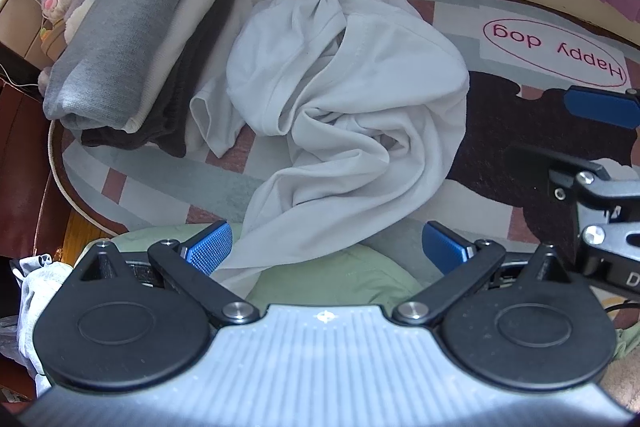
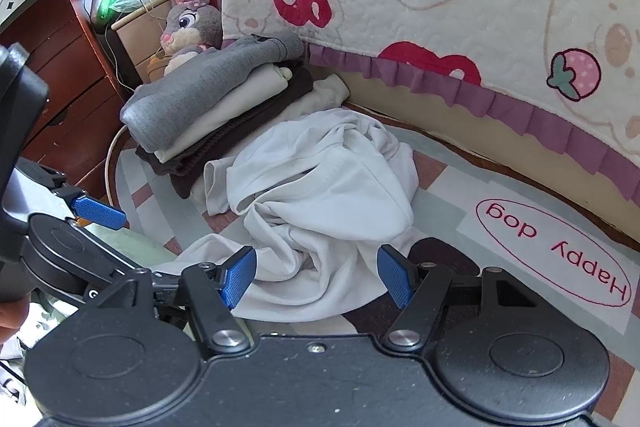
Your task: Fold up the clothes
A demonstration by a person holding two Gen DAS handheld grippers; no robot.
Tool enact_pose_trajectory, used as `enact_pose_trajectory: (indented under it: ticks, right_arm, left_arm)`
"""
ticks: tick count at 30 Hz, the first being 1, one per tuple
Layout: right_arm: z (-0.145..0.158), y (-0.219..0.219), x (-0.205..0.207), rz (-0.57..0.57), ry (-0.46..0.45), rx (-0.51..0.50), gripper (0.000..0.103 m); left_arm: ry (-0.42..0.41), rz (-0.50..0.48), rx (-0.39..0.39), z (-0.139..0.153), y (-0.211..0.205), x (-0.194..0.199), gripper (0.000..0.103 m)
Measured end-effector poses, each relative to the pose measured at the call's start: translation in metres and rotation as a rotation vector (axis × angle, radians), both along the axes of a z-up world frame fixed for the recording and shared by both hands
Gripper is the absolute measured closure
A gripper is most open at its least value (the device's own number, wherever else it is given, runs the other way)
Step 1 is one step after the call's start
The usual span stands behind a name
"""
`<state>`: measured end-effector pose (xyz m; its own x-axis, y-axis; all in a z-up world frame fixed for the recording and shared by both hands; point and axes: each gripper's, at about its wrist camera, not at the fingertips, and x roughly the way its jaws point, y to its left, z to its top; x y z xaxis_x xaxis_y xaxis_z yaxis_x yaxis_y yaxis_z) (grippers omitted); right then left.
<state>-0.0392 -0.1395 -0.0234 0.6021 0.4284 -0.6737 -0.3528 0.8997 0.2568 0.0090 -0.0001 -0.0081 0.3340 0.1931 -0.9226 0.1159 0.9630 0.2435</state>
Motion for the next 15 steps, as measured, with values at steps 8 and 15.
enact_pose_trajectory:
  ticks: [8,15]
  right_arm:
    - [-0.031,-0.005,0.018,-0.003,-0.026,0.071,0.031]
    - [-0.094,-0.011,0.046,-0.136,0.054,0.070,0.031]
  left_arm:
    - [0.034,0.043,-0.032,-0.052,0.029,0.018,0.000]
    - [0.011,0.080,-0.077,-0.097,0.070,0.028,0.006]
